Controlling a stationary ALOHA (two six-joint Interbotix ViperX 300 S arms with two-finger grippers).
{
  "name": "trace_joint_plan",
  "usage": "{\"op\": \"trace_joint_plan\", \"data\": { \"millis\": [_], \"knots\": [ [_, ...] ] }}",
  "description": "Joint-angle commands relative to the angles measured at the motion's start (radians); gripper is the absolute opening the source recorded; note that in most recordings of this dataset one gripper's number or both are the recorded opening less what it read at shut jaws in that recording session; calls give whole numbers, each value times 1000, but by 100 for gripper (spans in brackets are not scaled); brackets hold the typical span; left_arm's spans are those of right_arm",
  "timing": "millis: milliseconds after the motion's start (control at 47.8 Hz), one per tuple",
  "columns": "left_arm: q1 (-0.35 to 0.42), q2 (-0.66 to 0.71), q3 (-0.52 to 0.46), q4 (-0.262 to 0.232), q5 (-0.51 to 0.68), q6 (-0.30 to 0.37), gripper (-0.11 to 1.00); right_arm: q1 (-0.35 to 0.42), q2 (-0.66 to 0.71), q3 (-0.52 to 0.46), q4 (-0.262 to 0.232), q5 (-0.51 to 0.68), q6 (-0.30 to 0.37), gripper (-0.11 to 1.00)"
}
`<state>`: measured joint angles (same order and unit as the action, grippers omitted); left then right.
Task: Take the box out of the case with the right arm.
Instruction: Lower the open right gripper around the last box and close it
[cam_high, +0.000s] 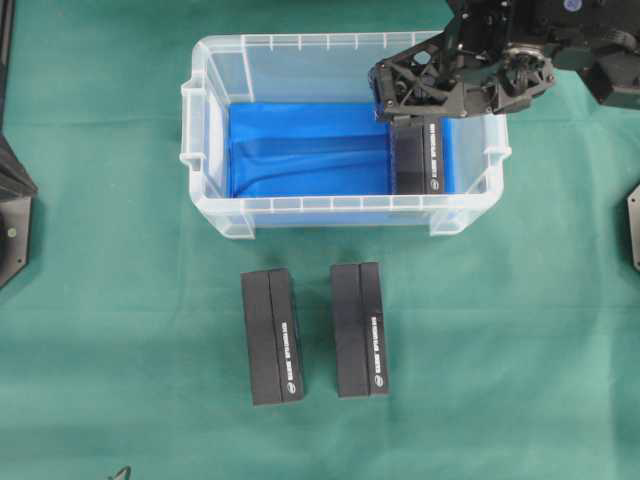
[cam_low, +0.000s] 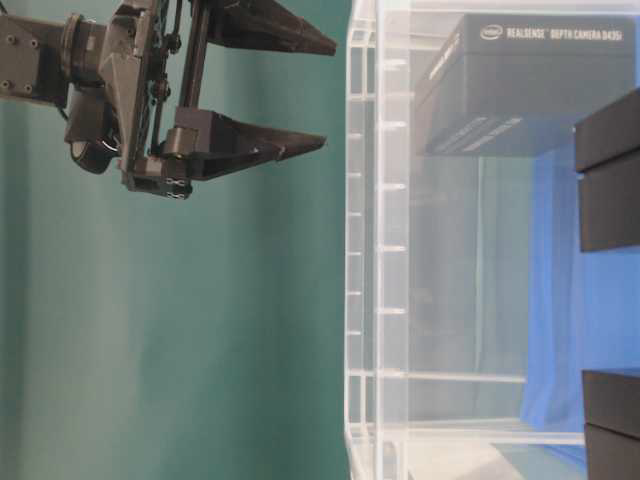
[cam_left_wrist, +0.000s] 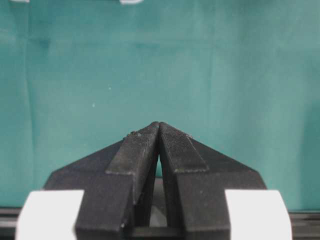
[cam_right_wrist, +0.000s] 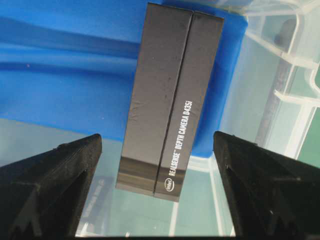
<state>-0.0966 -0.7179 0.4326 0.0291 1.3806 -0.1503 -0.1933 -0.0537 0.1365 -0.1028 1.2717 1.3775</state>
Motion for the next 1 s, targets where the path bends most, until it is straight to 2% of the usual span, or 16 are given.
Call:
{"op": "trace_joint_plan", "data": {
  "millis": [0,983],
  "knots": [
    [-2,0,-28,2,-6,2,0,0,-12,-26,3,-6,-6,89],
    [15,0,-26,3,-6,3,0,0,-11,-28,15,-9,-5,89]
  ]
}}
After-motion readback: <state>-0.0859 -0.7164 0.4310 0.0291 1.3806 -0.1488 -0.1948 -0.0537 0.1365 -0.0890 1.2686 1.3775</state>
